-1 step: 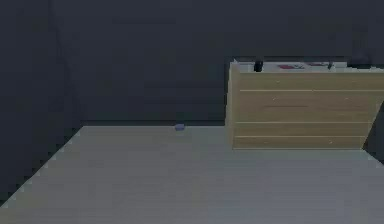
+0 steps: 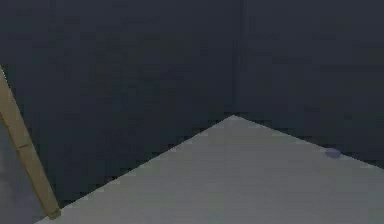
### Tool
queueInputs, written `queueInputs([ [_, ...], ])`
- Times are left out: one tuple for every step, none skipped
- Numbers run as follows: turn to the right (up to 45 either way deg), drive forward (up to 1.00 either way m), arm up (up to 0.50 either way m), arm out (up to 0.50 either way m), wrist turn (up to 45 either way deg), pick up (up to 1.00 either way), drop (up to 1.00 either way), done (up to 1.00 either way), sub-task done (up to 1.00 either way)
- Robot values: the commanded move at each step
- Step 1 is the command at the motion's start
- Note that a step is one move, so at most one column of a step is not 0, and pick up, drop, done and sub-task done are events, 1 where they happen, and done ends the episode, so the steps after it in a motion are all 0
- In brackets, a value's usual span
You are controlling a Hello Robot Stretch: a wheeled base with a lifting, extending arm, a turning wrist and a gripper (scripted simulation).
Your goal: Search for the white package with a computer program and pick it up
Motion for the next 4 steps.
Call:
queueInputs([
  [-45.0,0.0,0.0,0.0,0.0,0.0,0.0,0.0,0.0],
  [-24.0,0.0,0.0,0.0,0.0,0.0,0.0,0.0,0.0],
  [0.0,1.0,0.0,0.0,0.0,0.0,0.0,0.0,0.0],
  [0.0,1.0,0.0,0.0,0.0,0.0,0.0,0.0,0.0],
])
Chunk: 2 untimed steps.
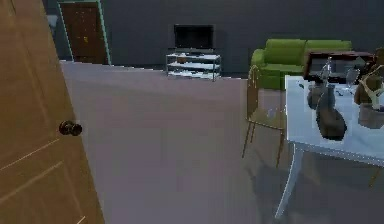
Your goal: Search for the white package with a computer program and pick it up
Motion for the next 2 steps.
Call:
queueInputs([
  [0.0,1.0,0.0,0.0,0.0,0.0,0.0,0.0,0.0],
  [0.0,1.0,0.0,0.0,0.0,0.0,0.0,0.0,0.0],
])
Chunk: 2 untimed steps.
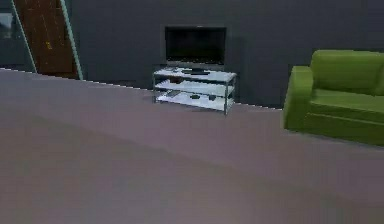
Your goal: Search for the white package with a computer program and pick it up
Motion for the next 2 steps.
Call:
queueInputs([
  [-3.0,0.0,0.0,0.0,0.0,0.0,0.0,0.0,0.0],
  [0.0,1.0,0.0,0.0,0.0,0.0,0.0,0.0,0.0],
])
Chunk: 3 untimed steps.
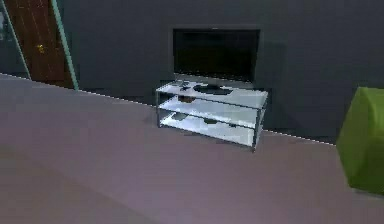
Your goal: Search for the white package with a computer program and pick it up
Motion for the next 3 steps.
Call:
queueInputs([
  [0.0,1.0,0.0,0.0,0.0,0.0,0.0,0.0,0.0],
  [0.0,0.9,0.0,0.0,0.0,0.0,0.0,0.0,0.0],
  [-45.0,0.0,0.0,0.0,0.0,0.0,0.0,0.0,0.0],
])
